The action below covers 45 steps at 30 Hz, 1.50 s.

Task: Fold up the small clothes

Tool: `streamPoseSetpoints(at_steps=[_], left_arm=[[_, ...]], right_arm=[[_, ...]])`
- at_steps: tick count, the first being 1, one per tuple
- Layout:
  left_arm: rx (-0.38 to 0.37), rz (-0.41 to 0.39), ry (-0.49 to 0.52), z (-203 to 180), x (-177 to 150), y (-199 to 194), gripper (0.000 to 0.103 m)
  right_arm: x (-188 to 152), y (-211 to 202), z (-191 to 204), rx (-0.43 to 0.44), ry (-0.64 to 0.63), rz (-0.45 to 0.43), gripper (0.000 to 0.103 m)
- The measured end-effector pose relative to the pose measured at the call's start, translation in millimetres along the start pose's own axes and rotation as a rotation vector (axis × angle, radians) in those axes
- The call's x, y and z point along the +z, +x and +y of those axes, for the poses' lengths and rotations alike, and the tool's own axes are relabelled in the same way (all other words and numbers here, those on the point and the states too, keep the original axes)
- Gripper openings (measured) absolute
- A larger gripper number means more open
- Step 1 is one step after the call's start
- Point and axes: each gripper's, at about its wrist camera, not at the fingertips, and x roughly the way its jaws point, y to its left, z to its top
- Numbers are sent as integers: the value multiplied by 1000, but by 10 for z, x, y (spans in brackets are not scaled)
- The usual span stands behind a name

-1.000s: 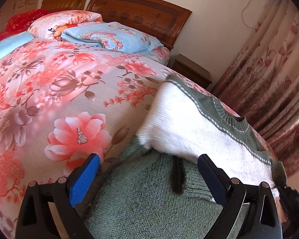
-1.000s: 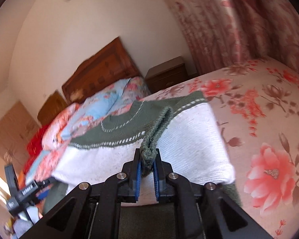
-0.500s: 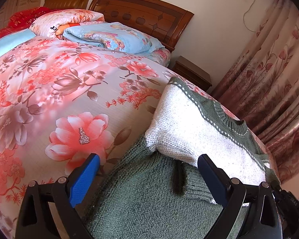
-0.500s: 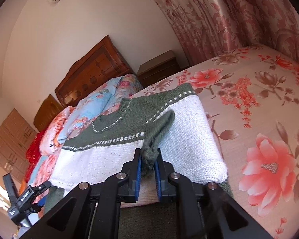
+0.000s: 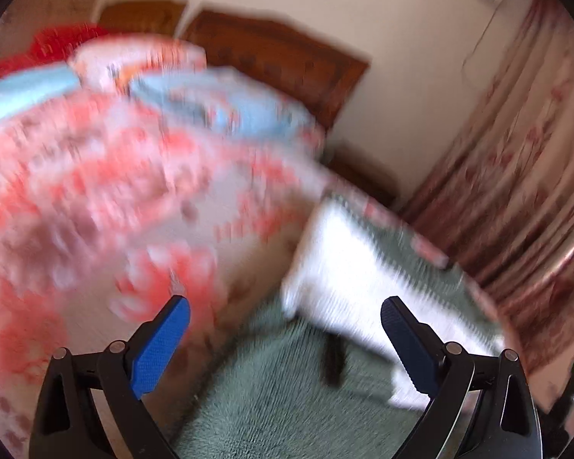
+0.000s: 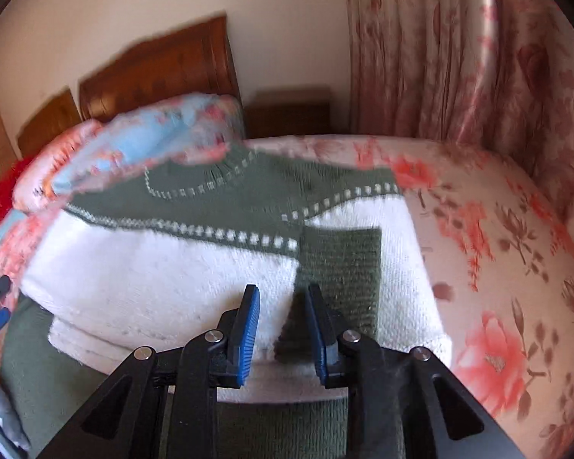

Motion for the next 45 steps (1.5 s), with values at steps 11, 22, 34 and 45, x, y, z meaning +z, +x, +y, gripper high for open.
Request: streamPoseSetpoints(at_steps=[11,22,34,45], left_arm=[[-127,215,124,-953,654,1275,103],[93,327,68,-670,720,1905,103],[-28,155,47,-655,679,1057,103],[-6,357,485,-1023,-126,848,103]], right_arm=[[-29,-13,-193,118,87,-14,28],[-28,3,-248,181,135,-18,28],[-44,17,-322,218,171,-24,28],[-39,55,-436,287,223,-18,28]])
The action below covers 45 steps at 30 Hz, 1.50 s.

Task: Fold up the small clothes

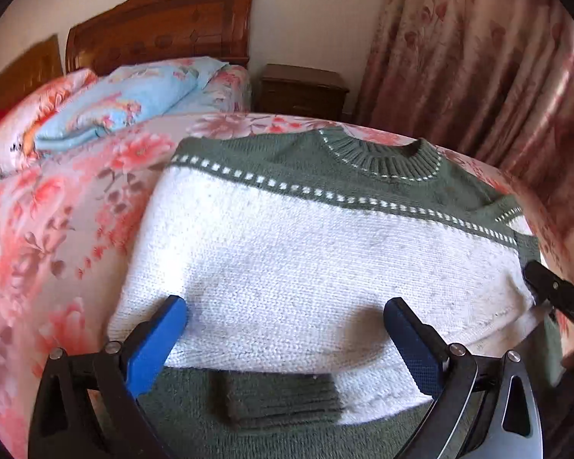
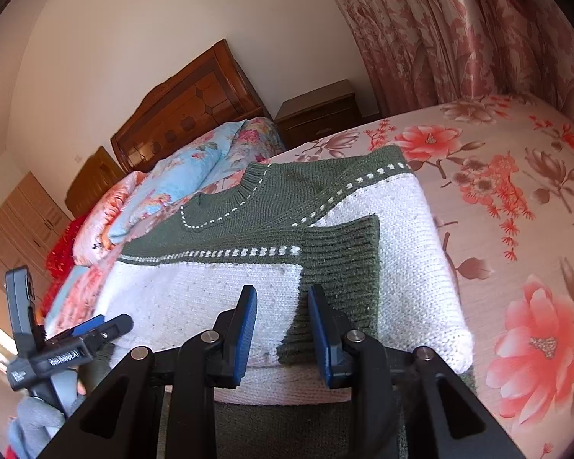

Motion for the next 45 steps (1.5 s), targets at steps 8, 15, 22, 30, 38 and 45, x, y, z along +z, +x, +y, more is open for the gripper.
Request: streamPoseSetpoints(at_steps=[8,15,22,30,38,45], left_arm=[[-116,-28,41,-186,-366,-556,103],[-12,59,159,-108,-798,-494,103],[-17,66,104,422,-1031,-700,103],[-118,73,248,-458,-1167,-800,103],[-62,85,220,-74,-1295,-858,103],[-44,81,209,19,-1400,-935,103]], right_arm=[[-210,-286,370,-12,-63,109,29],[-853,-235,900,-156,-515,213,30],[-1002,-743,450,-142,-458,232,29],[-1193,-635,1060,-21,-532,268,29],[-1299,-841,734,12,-545,280,30],[-1372,-996,588,20,-515,254,29]])
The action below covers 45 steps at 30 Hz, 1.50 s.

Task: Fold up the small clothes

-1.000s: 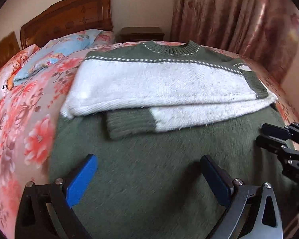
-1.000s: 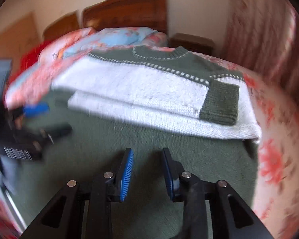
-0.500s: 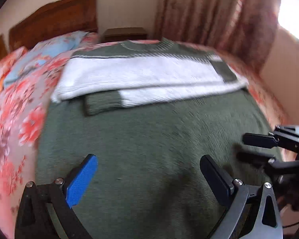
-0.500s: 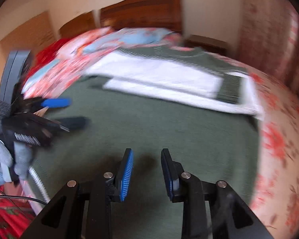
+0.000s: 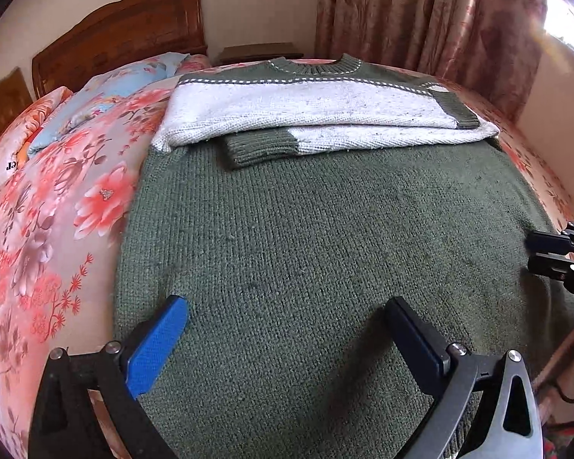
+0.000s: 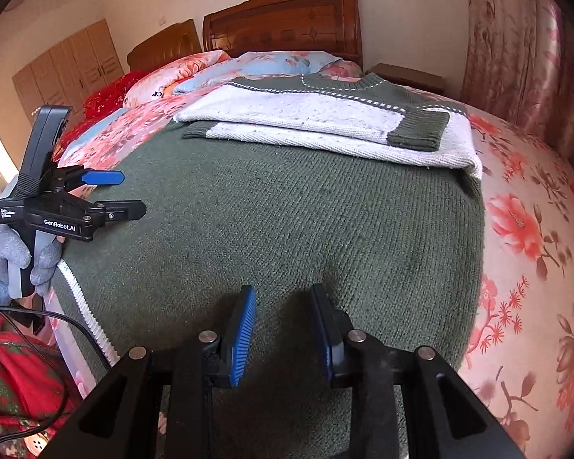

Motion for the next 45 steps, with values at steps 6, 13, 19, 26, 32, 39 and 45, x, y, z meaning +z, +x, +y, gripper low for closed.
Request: streamPoseSetpoints(at_steps=[6,13,19,26,32,39,45], left_arm=[[-3,1,0,23,5,5,103],[-48,-10,-46,21,186,32,103],[-37,-31,-54,-48,656,268,103],[9,-15,-32,118,545,365,103],[45,-1,-107,417,327,212,103],[-60,-13,14,-238,238,32,103],[-24,22,58,-138,-62,16,103]], right_arm=[[21,19,22,-14,-23,13,29],[255,105,171,-78,-88,58,29],[785,522,251,-65,-125,35,29],[682,525,-51,-32,-54,7,30],[278,137,-396,-56,107,-4,29],[373,188,458,52,-34,-3,30],[210,293,786,41,-209,48,30]])
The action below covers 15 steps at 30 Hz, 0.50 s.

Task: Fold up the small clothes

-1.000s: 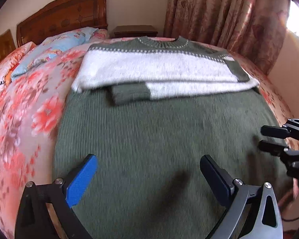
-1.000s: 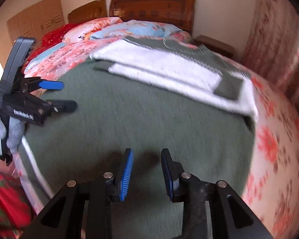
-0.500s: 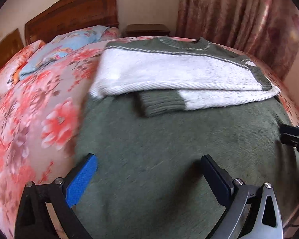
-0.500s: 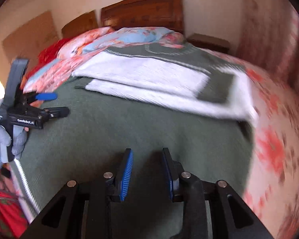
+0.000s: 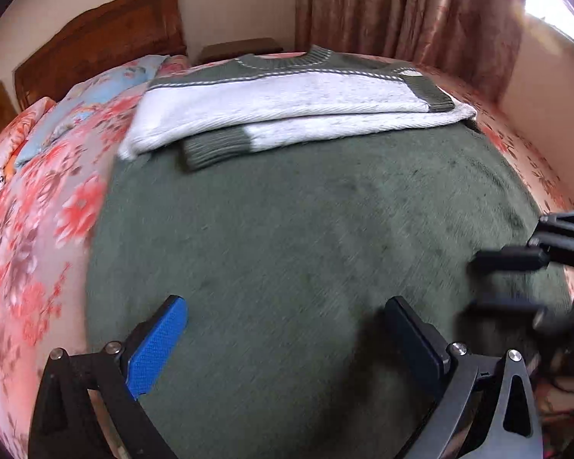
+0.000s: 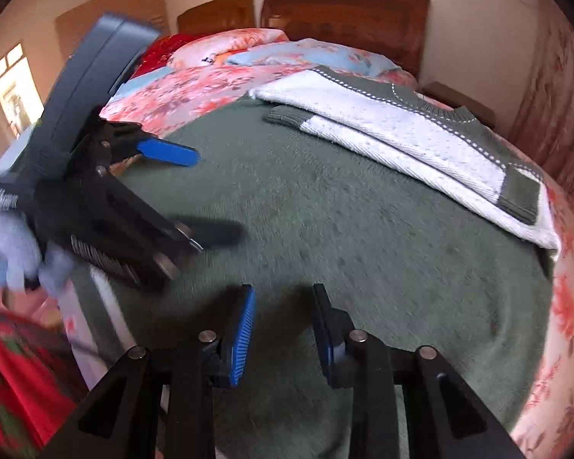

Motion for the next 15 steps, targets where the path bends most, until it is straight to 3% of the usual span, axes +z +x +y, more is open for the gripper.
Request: streamPoseSetpoints(at_steps=[5,8,10,12,15], left_arm=[[-20,-13,-52,335,-322,-206,103],[21,8,-78,285,-361,-242,103],[-48,-19,-93,174,-327,-304,103],[-120,-37,-82,22,-289,-361,103],[-72,-15,-8,-159,-325,-289,103]], right_arm=[[-368,-345,-372,-13,126,9,29],[-459,-446,-403,-52,173,20,29],[-388,-402,-293,-90,147,32,30],[-315,-399,-71,-39,93,4,30],[-284,-269,205,13,20,26,30]])
